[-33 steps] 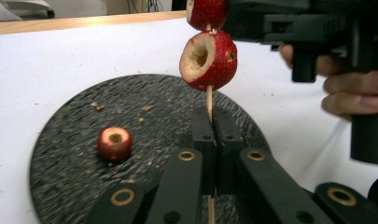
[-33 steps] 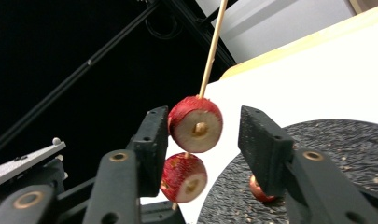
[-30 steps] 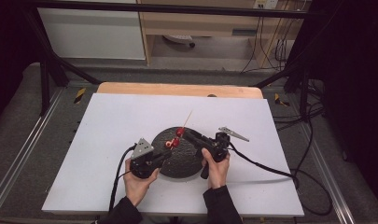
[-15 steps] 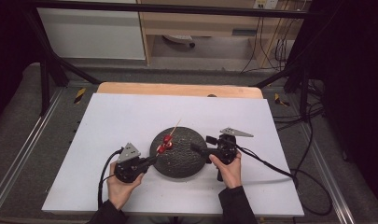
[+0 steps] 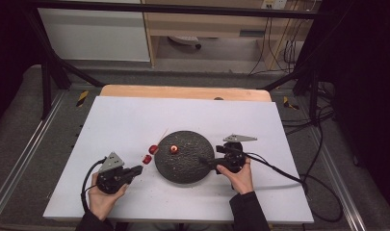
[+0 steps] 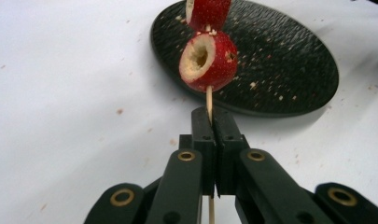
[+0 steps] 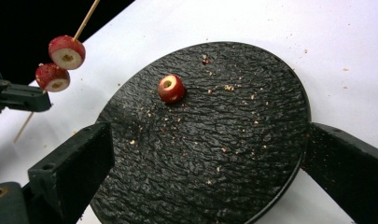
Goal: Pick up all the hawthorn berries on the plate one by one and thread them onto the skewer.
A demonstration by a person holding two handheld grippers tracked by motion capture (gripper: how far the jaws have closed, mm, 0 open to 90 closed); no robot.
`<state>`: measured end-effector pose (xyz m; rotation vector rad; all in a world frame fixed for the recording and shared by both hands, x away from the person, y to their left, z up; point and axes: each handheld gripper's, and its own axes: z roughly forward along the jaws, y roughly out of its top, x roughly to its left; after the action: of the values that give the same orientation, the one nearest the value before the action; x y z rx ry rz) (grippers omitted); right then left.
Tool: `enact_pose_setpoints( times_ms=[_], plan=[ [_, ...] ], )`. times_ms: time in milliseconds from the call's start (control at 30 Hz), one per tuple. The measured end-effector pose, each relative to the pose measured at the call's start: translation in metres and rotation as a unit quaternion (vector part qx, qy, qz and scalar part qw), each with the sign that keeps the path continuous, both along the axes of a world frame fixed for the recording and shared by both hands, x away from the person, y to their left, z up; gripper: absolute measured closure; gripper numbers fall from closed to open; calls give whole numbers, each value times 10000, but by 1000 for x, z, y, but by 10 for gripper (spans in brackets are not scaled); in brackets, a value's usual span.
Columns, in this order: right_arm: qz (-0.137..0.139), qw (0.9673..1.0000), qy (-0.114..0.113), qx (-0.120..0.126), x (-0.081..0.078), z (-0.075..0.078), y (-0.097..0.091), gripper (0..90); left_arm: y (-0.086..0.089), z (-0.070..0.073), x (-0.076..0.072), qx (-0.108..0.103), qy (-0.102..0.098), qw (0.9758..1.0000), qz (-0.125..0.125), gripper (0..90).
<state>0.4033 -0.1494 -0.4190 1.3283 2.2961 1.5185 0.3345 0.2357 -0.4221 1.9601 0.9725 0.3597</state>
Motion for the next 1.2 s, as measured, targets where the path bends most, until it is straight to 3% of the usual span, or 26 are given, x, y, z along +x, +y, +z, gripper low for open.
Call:
enact_pose_setpoints(
  times_ms=[400, 733, 1200],
  plan=[
    [261, 9977, 43, -627, 6, 7, 15, 30, 27, -6, -4, 41, 62, 9999, 134, 886],
    [412, 9957, 51, -831, 13, 15, 32, 30, 42, -7, -7, 1, 49, 9997, 244, 886],
    [624, 9912, 149, -1161, 30, 23, 61, 42, 45, -7, -6, -72, 34, 9995, 294, 886]
  ],
)
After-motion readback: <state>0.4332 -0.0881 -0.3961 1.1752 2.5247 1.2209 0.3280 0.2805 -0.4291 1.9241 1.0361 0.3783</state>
